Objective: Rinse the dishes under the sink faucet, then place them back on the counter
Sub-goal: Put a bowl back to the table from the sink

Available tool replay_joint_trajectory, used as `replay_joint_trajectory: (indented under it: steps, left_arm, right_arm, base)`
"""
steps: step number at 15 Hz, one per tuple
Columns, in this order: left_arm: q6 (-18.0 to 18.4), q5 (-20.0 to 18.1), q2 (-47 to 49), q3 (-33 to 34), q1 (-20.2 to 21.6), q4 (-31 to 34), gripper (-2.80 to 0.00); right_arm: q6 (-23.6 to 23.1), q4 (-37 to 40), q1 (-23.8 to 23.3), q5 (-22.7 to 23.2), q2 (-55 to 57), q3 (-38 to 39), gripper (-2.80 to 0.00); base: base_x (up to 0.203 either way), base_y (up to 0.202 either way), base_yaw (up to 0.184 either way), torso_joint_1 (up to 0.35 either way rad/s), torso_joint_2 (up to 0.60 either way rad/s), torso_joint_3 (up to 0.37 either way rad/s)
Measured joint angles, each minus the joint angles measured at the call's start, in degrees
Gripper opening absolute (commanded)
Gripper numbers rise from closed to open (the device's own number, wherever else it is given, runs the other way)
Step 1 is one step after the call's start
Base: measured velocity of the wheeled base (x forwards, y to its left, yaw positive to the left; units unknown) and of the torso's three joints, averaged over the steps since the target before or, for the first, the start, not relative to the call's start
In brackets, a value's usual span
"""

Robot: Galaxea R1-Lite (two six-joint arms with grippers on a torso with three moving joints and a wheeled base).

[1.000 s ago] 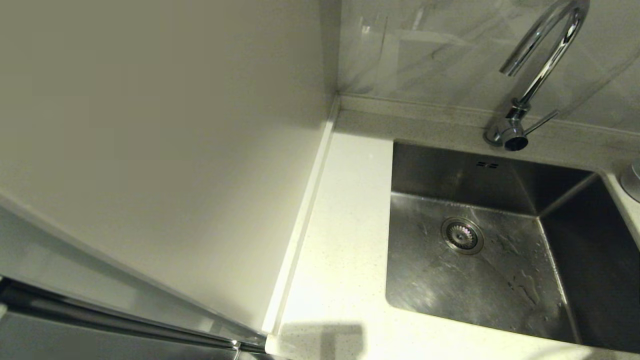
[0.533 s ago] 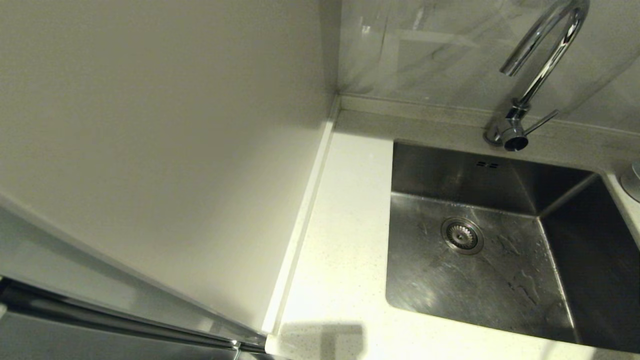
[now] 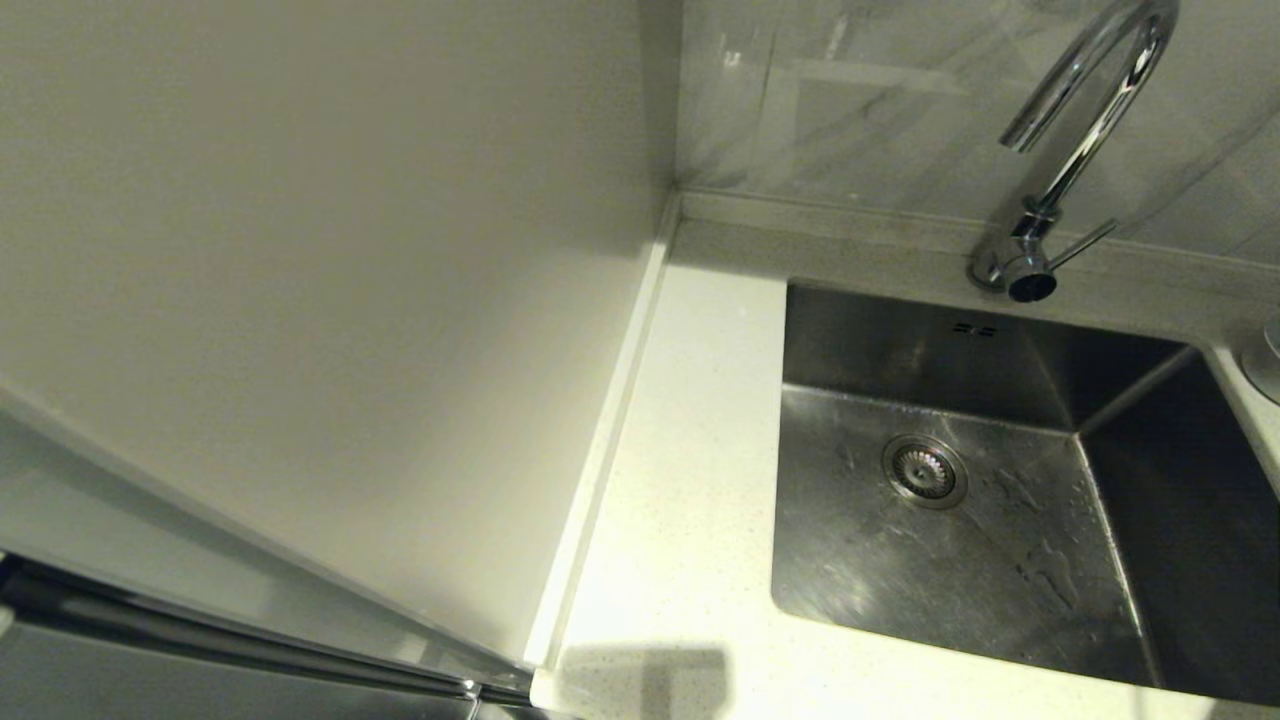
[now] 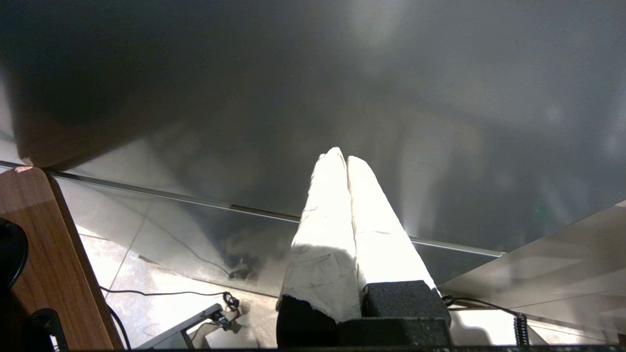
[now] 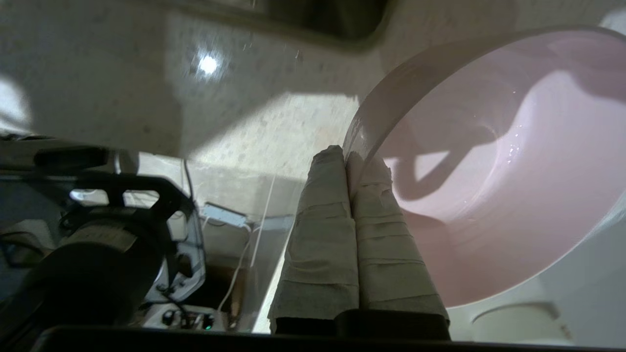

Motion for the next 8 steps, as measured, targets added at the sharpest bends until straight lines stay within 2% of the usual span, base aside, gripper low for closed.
replay_joint_trajectory:
  steps: [4,5,8]
  left_arm:
    - [0.05,0.01,0.00,0.00,0.00,0.00,-2.80]
    - [0.04,0.01,0.00,0.00,0.00,0.00,-2.80]
    - [0.05,0.01,0.00,0.00,0.00,-0.02,-2.80]
  right_arm:
    - [0.26,-8.00,2.41,0.01,3.00,1.06,-2.80]
    - [0.26,-8.74,2.68,-0.14,3.63,1.06,0.00]
    - [0.28,-11.33,2.92,-0.99,4.89,1.52,0.00]
  base:
    - [0.000,0.000,0.000,0.000,0.00,0.000]
    - [0.000,0.000,0.000,0.000,0.00,0.000]
    - [0.000,0.000,0.000,0.000,0.00,0.000]
